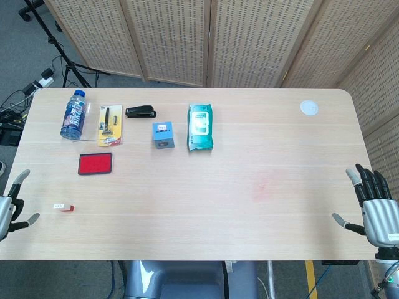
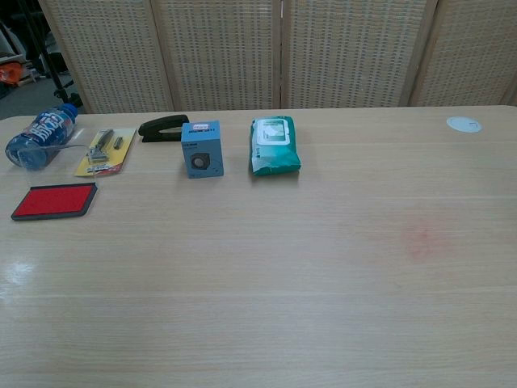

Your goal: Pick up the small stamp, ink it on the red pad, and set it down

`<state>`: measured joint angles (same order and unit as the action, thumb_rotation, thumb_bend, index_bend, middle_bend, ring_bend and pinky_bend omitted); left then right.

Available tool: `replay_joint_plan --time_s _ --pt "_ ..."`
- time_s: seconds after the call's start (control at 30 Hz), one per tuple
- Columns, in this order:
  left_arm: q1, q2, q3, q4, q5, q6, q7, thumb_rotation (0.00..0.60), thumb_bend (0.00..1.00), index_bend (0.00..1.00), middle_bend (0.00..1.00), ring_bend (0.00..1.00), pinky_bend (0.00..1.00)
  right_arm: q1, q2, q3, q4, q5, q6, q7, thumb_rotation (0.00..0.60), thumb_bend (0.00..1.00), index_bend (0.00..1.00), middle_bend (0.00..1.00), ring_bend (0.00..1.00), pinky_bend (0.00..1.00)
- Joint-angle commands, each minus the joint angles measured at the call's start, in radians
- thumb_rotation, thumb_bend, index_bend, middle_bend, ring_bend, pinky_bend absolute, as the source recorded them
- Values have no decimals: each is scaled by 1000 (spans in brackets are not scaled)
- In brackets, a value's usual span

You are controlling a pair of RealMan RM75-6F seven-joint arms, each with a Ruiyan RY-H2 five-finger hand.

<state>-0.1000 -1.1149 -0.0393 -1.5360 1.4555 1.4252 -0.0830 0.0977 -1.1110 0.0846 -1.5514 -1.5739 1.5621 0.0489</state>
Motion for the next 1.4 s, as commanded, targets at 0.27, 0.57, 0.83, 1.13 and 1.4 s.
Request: replay_joint_plan --time_s 0.27,0.57,0.83,1.13,1.4 --pt "-56 -33 20 107 -69 -209 -142 600 213 263 977 1000 1000 1 -2 -2 -2 1 -5 -9 600 0 0 0 0 0" --pt "-84 -65 20 132 -121 -298 -128 600 309 361 977 1000 1000 1 3 -1 -4 2 -6 4 600 0 0 0 0 0" --pt "-99 -93 8 145 -174 -337 -73 600 365 403 978 1000 1000 0 12 1 -5 8 -9 26 600 0 0 0 0 0" --pt "-113 -124 4 166 -195 -359 -43 600 360 409 978 1000 1000 1 14 0 -6 8 -12 29 600 0 0 0 0 0" --pt "-128 -168 1 192 -221 -391 -12 600 363 435 979 1000 1000 1 16 0 -7 9 -14 33 600 0 0 0 0 0"
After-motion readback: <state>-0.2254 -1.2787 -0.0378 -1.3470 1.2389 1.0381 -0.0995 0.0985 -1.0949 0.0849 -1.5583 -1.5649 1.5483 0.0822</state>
